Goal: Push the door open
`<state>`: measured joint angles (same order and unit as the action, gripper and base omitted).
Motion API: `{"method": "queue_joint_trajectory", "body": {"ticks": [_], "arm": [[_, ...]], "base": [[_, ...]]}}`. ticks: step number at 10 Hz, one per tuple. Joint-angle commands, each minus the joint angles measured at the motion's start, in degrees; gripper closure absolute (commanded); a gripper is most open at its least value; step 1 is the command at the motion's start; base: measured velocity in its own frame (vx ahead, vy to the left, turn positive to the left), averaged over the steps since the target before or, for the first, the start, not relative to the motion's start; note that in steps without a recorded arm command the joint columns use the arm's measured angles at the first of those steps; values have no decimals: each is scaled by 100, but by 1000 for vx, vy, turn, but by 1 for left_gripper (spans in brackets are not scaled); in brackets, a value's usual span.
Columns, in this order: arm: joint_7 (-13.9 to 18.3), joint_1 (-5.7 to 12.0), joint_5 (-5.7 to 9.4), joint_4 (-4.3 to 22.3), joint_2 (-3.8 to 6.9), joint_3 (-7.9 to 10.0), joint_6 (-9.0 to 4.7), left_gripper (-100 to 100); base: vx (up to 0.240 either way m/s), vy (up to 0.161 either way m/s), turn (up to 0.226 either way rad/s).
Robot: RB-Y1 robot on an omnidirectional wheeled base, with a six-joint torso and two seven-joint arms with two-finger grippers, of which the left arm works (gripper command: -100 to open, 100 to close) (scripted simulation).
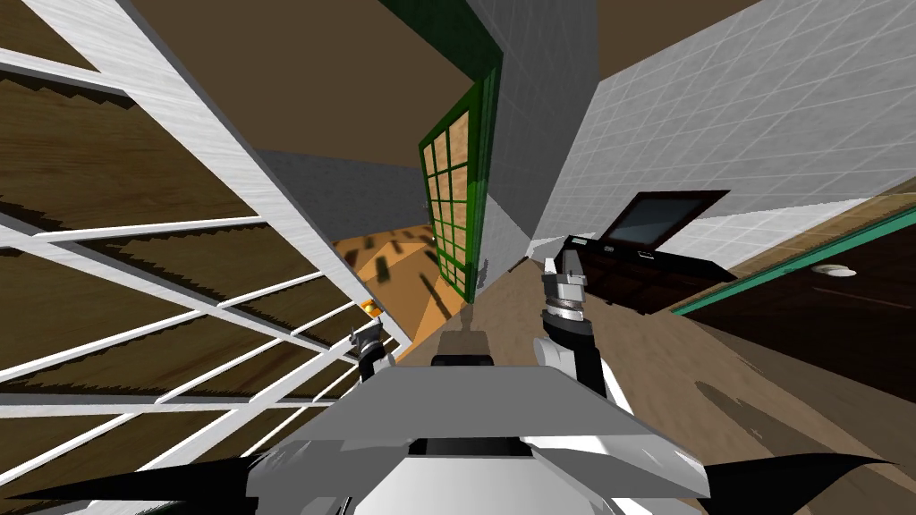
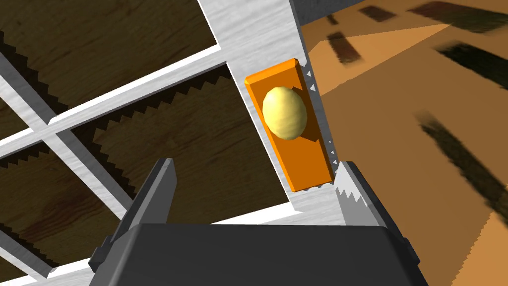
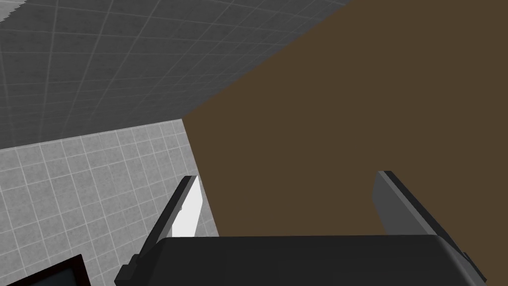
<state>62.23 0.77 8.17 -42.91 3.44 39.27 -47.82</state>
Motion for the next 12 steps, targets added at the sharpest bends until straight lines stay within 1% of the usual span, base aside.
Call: {"method": "queue_joint_trajectory", "body": {"ticks": [1,2,3,4,6,7,10,12], "arm": [[159,2,47,-4,-11,5,20,-100],[378,12,133,8,-22,15,43,-100],[530,21,208,19,-33,23,63,-100],[582,21,208,19,-33,23,63,-100],[944,39,356,40,-56,40,102,-100],[992,39,356,40,-56,40,102,-100],[1469,57,513,62,-85,58,144,-100],[1680,65,579,72,-98,65,161,-100]], "base": [[-34,-11,-48],[-38,-12,-89],[-60,-14,-125],[-39,-11,-36],[-36,-21,-89],[-29,-15,-39],[-31,-13,-70],[-31,-14,-52]]}}
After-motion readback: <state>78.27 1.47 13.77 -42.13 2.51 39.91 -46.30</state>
